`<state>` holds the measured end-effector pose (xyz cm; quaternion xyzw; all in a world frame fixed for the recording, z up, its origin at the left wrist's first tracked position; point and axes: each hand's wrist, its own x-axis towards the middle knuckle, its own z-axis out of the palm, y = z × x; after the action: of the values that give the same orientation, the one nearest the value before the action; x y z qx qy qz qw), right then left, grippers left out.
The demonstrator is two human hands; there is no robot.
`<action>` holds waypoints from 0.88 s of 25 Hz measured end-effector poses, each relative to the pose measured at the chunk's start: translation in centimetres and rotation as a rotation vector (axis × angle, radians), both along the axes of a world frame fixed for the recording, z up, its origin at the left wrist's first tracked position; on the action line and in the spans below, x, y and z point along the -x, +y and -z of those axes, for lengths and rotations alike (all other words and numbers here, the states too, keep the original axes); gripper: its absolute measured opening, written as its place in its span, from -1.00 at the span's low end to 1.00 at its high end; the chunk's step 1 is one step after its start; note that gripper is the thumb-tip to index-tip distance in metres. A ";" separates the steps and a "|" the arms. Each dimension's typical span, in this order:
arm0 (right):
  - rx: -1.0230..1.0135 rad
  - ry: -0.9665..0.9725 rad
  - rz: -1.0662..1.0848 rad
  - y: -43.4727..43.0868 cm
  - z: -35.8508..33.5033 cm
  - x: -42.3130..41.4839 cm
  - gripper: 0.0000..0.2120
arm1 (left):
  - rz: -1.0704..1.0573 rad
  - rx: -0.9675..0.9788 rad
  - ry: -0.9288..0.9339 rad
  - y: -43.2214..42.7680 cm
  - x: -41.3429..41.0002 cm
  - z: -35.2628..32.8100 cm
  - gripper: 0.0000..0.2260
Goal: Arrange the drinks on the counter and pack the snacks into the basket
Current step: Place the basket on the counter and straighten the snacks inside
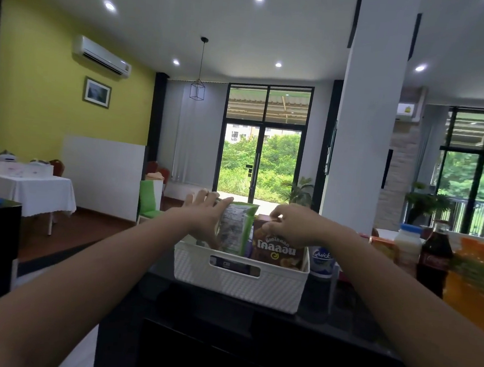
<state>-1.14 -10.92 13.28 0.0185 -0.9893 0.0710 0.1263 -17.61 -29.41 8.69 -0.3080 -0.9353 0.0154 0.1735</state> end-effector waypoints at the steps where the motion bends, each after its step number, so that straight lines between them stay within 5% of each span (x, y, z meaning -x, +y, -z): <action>1: 0.014 0.001 -0.009 -0.1 -0.2 -0.1 -0.60 | 0.000 0.006 -0.013 0.0 0.0 -0.2 0.16; 4: 0.043 0.010 -0.002 -0.2 -0.9 0.0 -0.63 | -0.003 0.018 -0.097 -0.2 0.1 -1.3 0.14; 10: -0.013 -0.298 0.035 0.9 0.5 0.1 -0.54 | 0.058 0.137 -0.211 0.6 -0.1 0.2 -0.07; 15: -0.119 -0.040 0.162 1.0 2.2 2.1 -0.55 | 0.038 -0.094 0.018 1.8 1.4 2.7 -0.22; 19: -0.133 0.237 0.239 0.9 5.9 4.0 -0.51 | 0.047 -0.119 0.077 2.2 2.1 3.3 -0.05; 22: -0.072 0.275 0.231 1.4 6.9 4.8 -0.41 | 0.045 -0.130 0.138 2.4 2.2 3.4 -0.14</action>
<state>-5.98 -9.47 6.42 -0.0812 -0.9601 0.0172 0.2670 -19.85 -27.01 5.28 -0.3154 -0.9130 -0.0282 0.2574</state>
